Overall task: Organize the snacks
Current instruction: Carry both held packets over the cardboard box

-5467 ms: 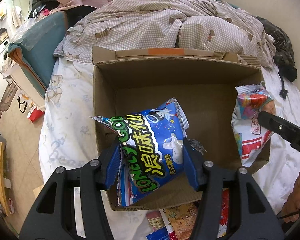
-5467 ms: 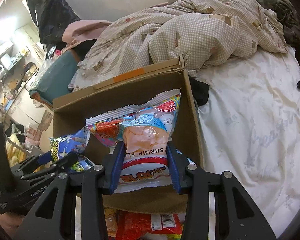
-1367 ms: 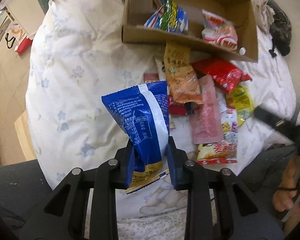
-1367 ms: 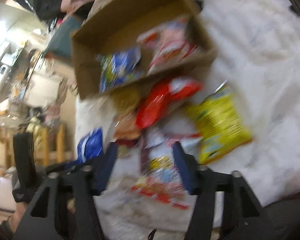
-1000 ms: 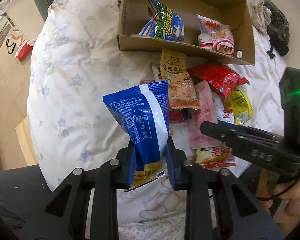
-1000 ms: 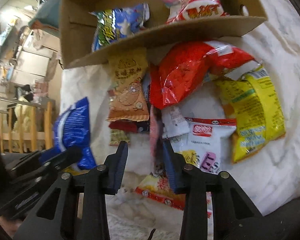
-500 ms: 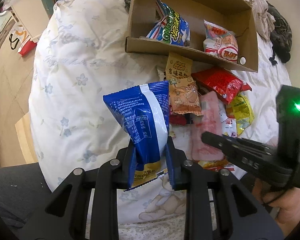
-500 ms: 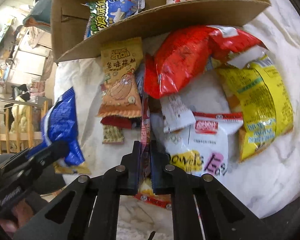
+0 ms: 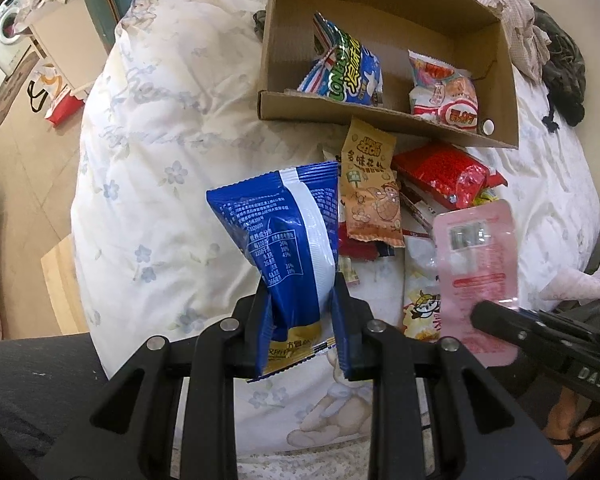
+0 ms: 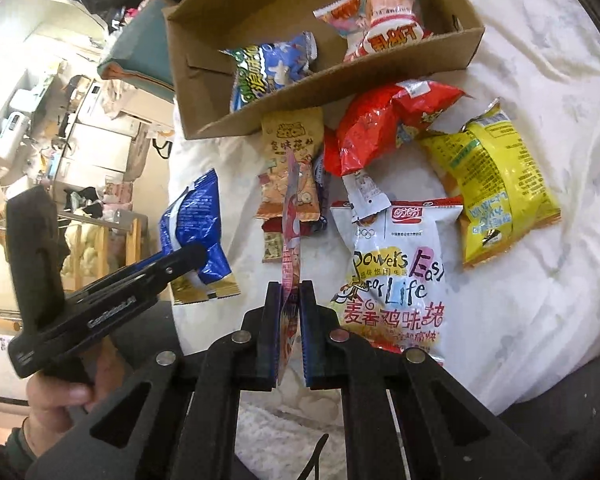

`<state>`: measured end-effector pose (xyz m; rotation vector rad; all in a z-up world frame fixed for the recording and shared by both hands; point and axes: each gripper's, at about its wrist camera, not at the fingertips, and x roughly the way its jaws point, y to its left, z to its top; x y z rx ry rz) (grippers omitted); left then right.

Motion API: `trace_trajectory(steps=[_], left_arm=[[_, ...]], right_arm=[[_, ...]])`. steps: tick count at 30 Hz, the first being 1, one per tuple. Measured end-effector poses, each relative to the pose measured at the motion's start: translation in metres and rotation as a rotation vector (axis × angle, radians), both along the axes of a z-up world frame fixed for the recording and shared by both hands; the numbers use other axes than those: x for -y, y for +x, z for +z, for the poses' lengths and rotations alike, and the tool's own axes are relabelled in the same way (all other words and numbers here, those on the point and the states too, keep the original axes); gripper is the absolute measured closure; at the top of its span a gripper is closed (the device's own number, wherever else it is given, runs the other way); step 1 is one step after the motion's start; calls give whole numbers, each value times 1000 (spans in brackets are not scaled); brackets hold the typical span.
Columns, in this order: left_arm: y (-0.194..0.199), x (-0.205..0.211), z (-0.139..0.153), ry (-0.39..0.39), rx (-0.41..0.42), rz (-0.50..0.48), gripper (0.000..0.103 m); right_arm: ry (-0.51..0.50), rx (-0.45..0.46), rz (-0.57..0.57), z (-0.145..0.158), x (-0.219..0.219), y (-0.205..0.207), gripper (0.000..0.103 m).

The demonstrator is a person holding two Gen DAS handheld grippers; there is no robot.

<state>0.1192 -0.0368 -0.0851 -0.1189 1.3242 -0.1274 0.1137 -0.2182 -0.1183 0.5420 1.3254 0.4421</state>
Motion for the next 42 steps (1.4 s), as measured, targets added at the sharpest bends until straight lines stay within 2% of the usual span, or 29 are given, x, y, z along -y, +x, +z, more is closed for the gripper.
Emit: trace_trajectory(steps=[5,11,18,25,31,36,42], left_arm=[[-4,3,11,0,47,-15,81],[2,8,43,8,137,-38,81],[32,11,84,46,242,-68,81],[74,7,105,65,290,-56,81],[96,16,103,66,302,-61,81],[113,28,92,105,311,-88,81],[139,32,81,135,331,-74,81]], right_arm=[[49,77,-8,20,6,0,94],[85,188,-55,51,12,12,94],[71,272,-86,79,28,37,94],[42,328,-101,99,42,67,94],[45,328,-117,98,45,94,94],[35,317,-112,89,42,118,94],[12,312,-87,74,31,145,94]])
